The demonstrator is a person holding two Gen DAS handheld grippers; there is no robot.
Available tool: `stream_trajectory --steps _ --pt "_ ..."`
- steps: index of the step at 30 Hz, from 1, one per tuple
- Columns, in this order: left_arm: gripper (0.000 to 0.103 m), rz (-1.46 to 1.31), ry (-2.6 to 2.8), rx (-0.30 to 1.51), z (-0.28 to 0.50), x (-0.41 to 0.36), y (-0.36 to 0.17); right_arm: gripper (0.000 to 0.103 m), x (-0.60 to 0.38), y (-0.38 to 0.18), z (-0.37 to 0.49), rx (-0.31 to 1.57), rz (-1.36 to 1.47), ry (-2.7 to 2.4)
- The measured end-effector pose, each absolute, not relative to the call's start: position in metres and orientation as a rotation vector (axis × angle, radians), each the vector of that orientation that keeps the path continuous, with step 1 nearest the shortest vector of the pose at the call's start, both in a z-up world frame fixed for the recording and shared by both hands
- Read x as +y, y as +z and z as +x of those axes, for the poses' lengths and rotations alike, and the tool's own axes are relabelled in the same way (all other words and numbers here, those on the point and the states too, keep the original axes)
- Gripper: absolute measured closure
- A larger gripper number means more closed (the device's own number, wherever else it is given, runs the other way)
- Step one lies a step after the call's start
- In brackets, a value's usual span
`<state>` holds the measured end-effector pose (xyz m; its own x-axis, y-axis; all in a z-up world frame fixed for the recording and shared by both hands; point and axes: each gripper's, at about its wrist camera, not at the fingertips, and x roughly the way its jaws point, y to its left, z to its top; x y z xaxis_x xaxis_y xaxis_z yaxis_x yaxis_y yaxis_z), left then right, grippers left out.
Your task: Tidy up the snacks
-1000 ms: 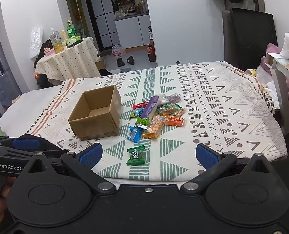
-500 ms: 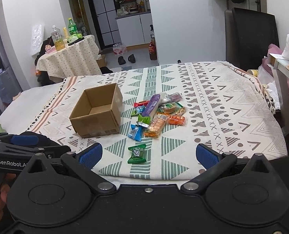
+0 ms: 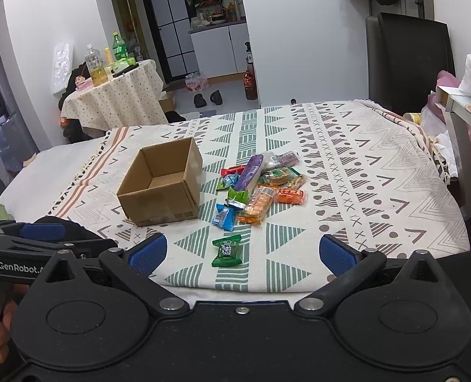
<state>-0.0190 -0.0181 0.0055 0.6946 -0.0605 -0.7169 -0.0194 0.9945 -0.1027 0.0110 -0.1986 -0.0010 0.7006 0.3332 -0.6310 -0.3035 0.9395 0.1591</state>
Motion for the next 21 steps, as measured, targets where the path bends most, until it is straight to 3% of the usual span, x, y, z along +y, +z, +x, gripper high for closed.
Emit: stream_trajectory --steps 21 --pt "0.001 -0.125 -0.016 0.808 -0.008 -0.022 -0.002 0.0 -0.202 -0.007 0.023 0.703 0.062 0.349"
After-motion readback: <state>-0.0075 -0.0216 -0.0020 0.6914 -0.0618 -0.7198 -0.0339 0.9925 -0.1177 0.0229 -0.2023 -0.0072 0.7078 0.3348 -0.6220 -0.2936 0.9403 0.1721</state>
